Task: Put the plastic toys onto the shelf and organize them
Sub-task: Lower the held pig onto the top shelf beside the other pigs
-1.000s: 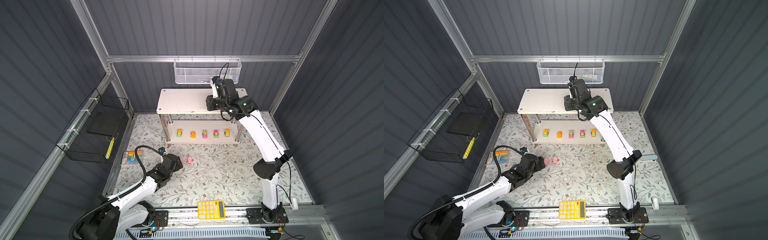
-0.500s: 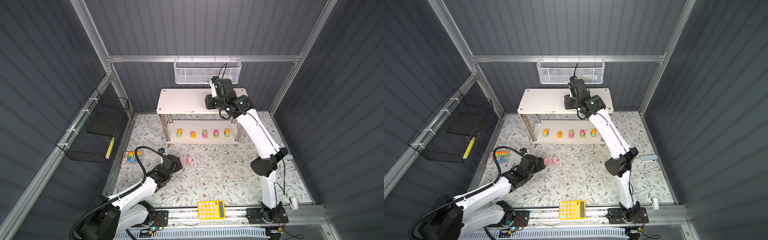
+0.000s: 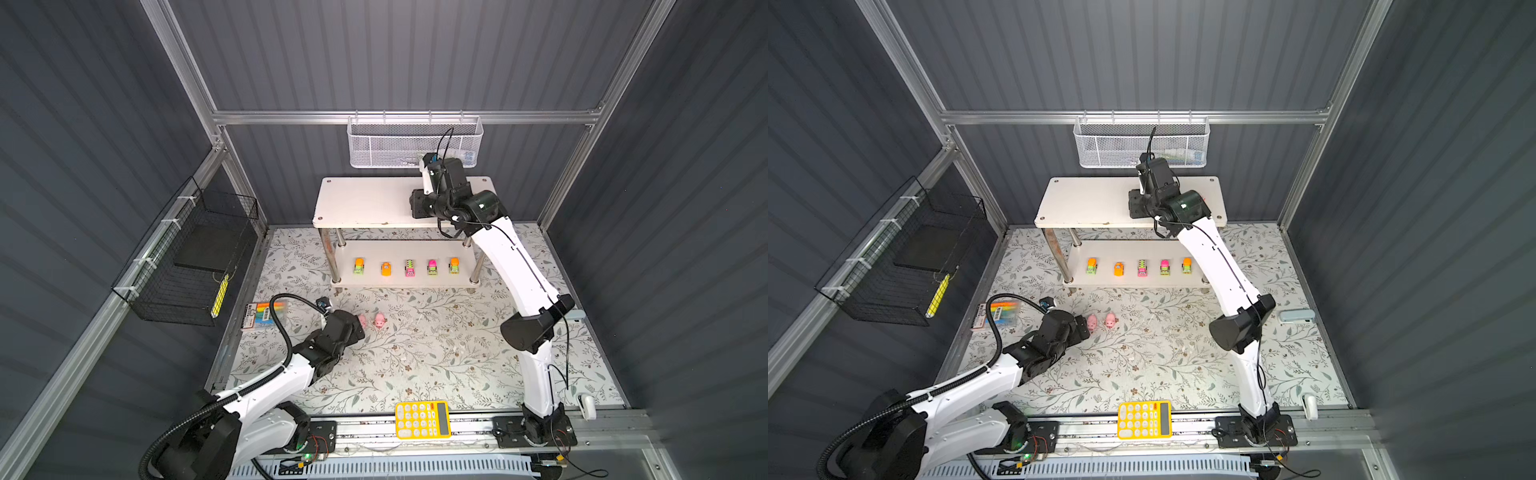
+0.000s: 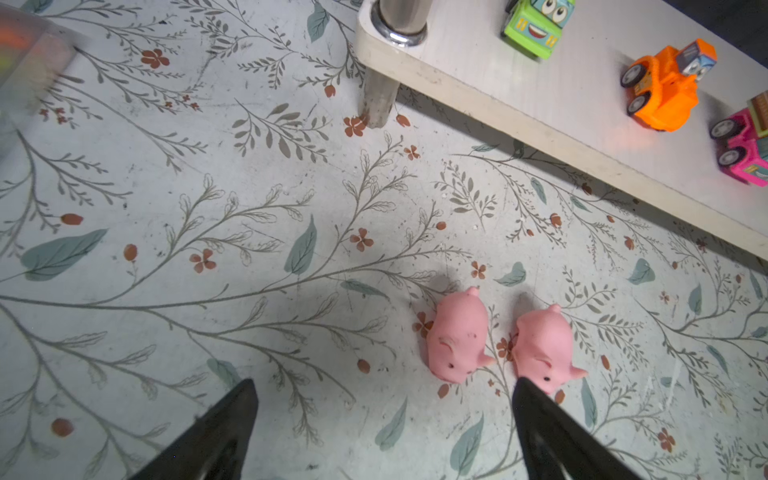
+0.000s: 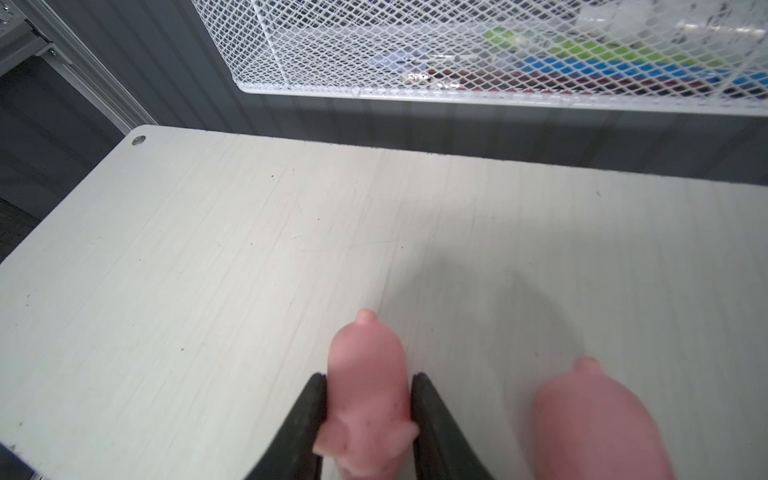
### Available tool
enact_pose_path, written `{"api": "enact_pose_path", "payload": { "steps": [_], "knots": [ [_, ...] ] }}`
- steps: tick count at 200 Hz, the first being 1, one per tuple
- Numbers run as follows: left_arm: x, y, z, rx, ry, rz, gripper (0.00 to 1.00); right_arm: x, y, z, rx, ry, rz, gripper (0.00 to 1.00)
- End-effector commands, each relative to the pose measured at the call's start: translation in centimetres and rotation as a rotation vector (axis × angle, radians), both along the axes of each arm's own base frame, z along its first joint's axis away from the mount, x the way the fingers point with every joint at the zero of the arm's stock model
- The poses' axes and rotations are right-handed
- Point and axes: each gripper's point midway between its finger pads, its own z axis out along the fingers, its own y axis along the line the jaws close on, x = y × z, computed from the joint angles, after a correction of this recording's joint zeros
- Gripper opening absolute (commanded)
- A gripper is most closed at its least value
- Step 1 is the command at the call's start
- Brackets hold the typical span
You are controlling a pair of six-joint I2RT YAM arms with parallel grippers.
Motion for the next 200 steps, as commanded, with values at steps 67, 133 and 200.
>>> {"api": "enact_pose_path", "payload": {
  "steps": [67,133,200],
  "knots": [
    [-0.1,0.3,-0.3,-0.010,0.004,0.016,0.96,0.5,0.3,0.6,0.030,-0.018,0.010,0.48],
    [0.0,0.2,-0.3,-0.010,0.006,0.016,0.96,-0.6,-0.1,1.5,0.053,-0.007,0.025,0.53],
    [-0.1,0.4,-0.7,-0.010,0.012,0.019,0.96,-1.8,-0.3,0.9,0.075,0.025,0.031,0.57]
  ]
}}
